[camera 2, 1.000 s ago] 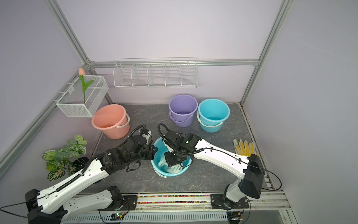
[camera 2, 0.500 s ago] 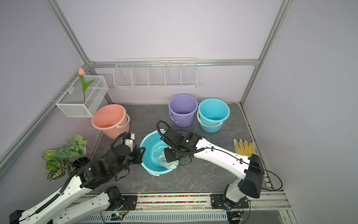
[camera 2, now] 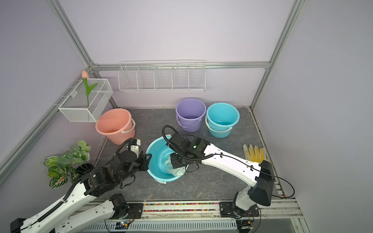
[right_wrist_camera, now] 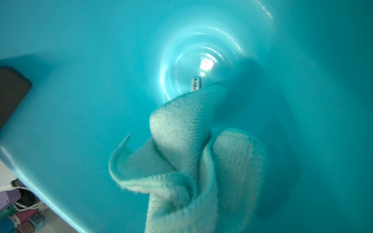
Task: Wipe the inside of the bucket with a cloth
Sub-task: Wipe the dirt from the inside of the bucket.
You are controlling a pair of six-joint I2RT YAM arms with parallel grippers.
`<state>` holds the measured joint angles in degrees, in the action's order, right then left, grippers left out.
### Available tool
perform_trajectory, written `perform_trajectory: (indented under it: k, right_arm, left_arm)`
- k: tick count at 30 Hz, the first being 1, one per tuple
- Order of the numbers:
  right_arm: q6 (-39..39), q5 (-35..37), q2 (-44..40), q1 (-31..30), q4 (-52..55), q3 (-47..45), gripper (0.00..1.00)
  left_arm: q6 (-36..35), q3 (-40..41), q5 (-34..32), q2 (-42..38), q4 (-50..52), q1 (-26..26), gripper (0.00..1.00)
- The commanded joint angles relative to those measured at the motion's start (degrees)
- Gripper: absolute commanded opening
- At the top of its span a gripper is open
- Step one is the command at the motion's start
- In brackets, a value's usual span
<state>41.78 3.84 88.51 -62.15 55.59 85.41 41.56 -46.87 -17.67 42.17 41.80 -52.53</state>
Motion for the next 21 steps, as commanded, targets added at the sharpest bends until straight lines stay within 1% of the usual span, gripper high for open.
perform_trajectory:
  k: [1, 4, 9, 13, 17, 21]
  right_arm:
    - [2.1, 1.0, 0.0, -0.4, 1.1, 0.3, 0.07]
    - [2.7, -0.1, -1.1, -0.5, -2.1, -1.4, 0.07]
    - [2.4, -1.0, -2.9, -0.2, -6.2, -2.7, 0.07]
    - [2.5, -3.0, -3.8, 0.5, -7.5, -3.2, 0.07]
    - [4.4, -8.0, -5.0, 0.6, -10.1, -4.7, 0.07]
    - [8.2, -13.0, -6.0, 0.5, -16.4, -10.8, 0.07]
  left_arm:
    - [0.5, -1.1, 2.3, 0.8, -3.1, 0.1, 0.0]
    - [-0.4, -0.3, 5.2, 2.5, -4.7, 0.1, 0.0]
    - [-1.3, -0.3, 7.4, 4.7, -6.3, 0.2, 0.0]
    - [-1.7, -2.2, 9.0, 6.4, -4.2, 0.1, 0.0]
    - [-1.0, -0.9, 9.3, 6.9, -4.5, 0.1, 0.0]
    - [0.4, -0.2, 10.5, 7.6, -5.9, 0.1, 0.0]
